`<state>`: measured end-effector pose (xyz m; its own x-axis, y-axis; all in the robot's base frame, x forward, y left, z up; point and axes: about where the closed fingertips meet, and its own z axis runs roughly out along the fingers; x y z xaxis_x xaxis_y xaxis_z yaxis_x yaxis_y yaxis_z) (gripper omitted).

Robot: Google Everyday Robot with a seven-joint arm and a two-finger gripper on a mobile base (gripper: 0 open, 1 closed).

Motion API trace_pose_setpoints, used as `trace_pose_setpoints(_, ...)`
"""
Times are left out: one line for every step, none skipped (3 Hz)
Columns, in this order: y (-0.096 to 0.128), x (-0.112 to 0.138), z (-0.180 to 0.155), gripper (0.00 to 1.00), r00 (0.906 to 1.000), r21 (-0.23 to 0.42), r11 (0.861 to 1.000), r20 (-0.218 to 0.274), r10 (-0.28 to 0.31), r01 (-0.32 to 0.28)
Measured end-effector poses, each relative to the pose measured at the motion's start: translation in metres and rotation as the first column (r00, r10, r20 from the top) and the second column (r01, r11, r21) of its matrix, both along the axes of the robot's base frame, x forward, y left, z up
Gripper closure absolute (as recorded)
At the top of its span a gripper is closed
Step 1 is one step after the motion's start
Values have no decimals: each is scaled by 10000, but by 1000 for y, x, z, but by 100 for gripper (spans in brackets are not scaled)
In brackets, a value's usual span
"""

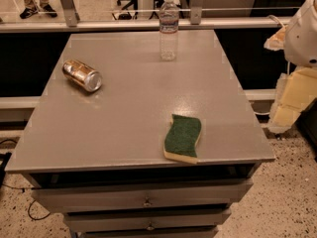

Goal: Pick water bottle

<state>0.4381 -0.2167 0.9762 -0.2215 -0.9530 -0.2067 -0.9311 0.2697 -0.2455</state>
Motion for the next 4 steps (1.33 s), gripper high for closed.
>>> trace_pose_setpoints(1,1,0,0,10000,69,10000,19,3,-3)
trace_pose_setpoints(7,10,2,0,9998,759,9971,173,30,-43)
trace_pose_setpoints(20,45,3,0,9973,1792,9829,664,314,-428)
trace_pose_setpoints(36,98,0,0,9908,3214,9435,1289,403,-802)
